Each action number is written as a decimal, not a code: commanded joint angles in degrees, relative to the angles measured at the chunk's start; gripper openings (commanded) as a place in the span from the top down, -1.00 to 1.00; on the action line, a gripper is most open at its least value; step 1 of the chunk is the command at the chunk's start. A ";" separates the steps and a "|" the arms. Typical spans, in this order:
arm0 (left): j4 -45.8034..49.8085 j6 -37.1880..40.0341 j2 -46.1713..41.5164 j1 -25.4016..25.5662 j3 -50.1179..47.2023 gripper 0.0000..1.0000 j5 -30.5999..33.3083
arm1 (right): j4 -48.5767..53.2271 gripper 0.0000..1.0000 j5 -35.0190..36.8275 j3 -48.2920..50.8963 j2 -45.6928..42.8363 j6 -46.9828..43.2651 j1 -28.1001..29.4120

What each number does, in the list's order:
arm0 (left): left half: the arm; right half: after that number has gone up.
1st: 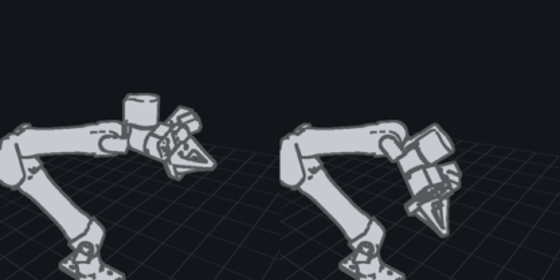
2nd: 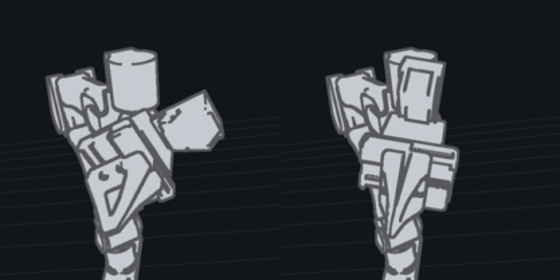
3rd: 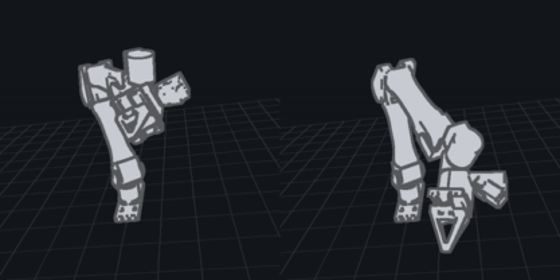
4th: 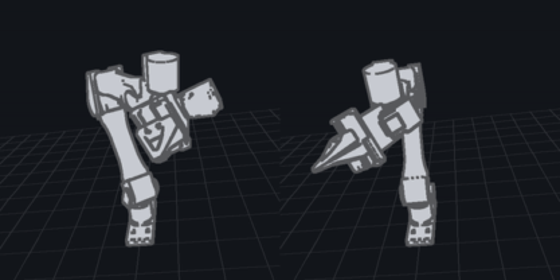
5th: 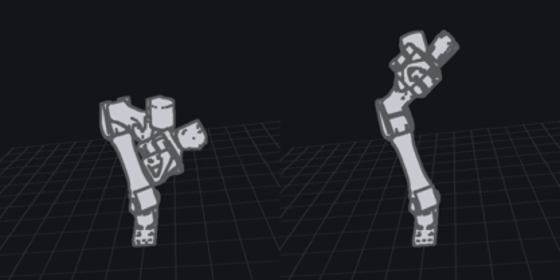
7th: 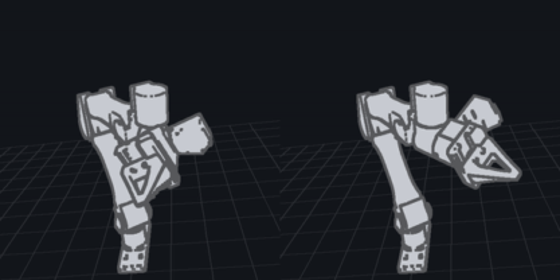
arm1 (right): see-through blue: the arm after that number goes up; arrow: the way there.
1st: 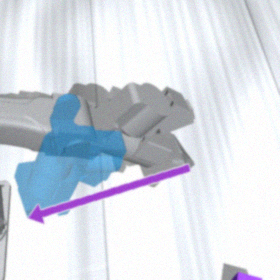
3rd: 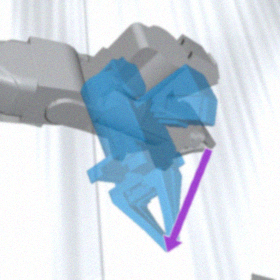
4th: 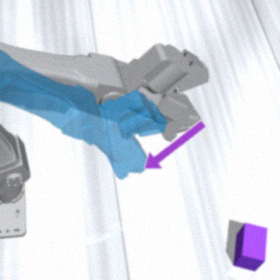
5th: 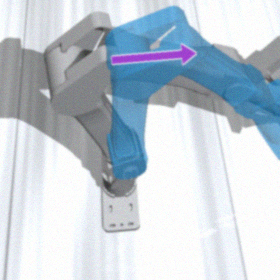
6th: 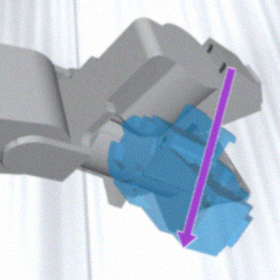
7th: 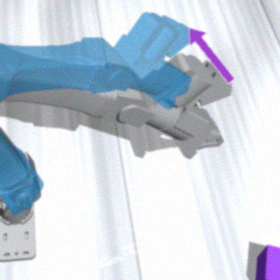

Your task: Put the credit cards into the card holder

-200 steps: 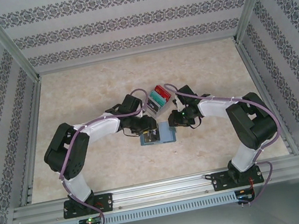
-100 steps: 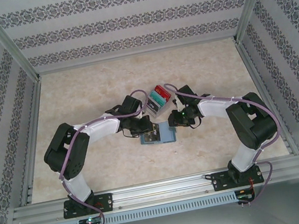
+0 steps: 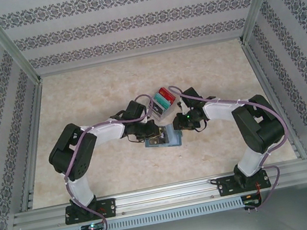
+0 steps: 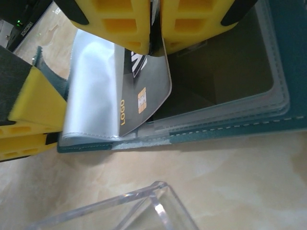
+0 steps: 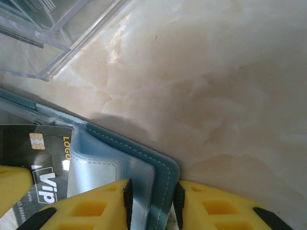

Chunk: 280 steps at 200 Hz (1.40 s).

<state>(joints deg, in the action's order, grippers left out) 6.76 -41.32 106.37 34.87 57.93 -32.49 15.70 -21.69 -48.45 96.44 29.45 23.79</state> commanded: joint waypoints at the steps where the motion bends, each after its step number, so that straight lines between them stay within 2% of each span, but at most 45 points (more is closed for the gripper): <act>1: 4.33 2.65 3.19 1.43 0.27 0.79 0.03 | 0.03 0.36 -0.35 0.45 2.85 -0.01 1.70; 21: 7.58 3.44 1.36 1.26 0.08 0.88 2.93 | 0.09 0.36 -0.09 0.48 2.60 0.10 1.72; 99: 13.86 7.08 -2.03 0.33 1.50 0.97 4.36 | 0.63 0.36 0.12 0.19 3.18 -0.04 1.81; 138: 12.15 8.76 0.65 0.21 2.23 0.94 -1.87 | 0.53 0.36 -0.06 -0.31 3.83 -0.04 2.00; 185: 15.56 9.66 -0.86 -0.41 1.77 0.94 1.04 | 0.48 0.36 -0.04 -0.07 3.57 -0.04 2.22; 223: 11.48 8.37 -0.28 -0.42 0.51 0.89 -1.65 | 0.46 0.33 1.01 -0.11 2.29 0.12 2.23; 245: 12.88 8.90 0.82 -0.42 1.88 0.88 -2.62 | 0.98 0.33 0.15 -0.86 3.52 -0.03 2.56; 262: 9.21 6.88 1.70 -0.42 1.63 0.86 -5.67 | 0.27 0.34 -0.26 -0.67 3.98 0.17 2.92; 280: 7.43 5.64 2.38 -0.33 1.91 0.81 -5.77 | 0.48 0.34 -0.01 -0.95 4.36 0.22 3.09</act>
<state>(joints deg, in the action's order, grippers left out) 13.67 -34.37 105.84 34.39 60.51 -36.93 17.28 -20.78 -49.76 97.06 29.45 24.43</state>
